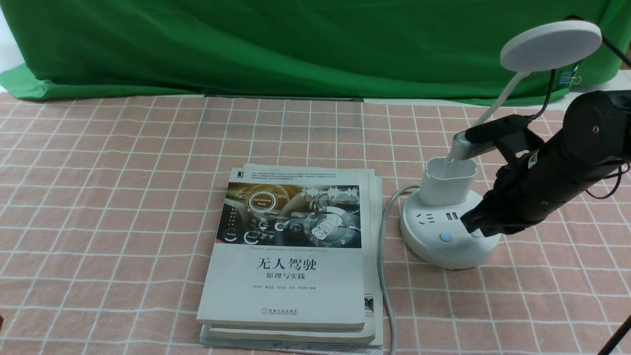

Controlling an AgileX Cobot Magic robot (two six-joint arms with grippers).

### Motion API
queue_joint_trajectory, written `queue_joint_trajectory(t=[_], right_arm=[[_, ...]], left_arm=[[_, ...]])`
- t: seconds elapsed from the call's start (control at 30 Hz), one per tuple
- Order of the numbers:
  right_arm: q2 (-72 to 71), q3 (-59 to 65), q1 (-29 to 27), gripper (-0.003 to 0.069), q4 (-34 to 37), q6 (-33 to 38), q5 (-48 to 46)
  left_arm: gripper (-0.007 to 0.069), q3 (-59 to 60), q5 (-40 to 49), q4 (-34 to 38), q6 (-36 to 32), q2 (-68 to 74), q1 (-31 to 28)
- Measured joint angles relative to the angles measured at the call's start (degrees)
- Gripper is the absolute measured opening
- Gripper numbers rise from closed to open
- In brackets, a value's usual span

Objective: Turn on the table lamp on the pink coffee tablecloth with your hand.
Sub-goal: 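Press the button on the base of the white desk lamp with the right gripper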

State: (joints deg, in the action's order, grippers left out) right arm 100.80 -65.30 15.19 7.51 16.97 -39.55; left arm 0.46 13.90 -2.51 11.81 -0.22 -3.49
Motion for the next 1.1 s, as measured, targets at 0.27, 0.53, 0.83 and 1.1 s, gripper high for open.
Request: queue_joint_trajectory(t=[0.27,0.53,0.83,1.1], right_arm=[[1.3,0.0,-1.9,0.003,6.6,4.6,1.7],[1.9,-0.1,-1.9,0.003,7.1,5.1,4.0],[5.0,-0.8,-2.0,0.003,7.2,5.1,3.4],[4.7,-1.2,-2.3,0.003,7.7,5.1,2.9]], left_arm=[[0.0019,0.0,0.0,0.0,0.0,0.0,0.0],[0.0019,0.0,0.0,0.0,0.1,0.0,0.0],[0.0019,0.0,0.0,0.0,0.1,0.0,0.0],[0.0019,0.0,0.0,0.0,0.0,0.0,0.0]])
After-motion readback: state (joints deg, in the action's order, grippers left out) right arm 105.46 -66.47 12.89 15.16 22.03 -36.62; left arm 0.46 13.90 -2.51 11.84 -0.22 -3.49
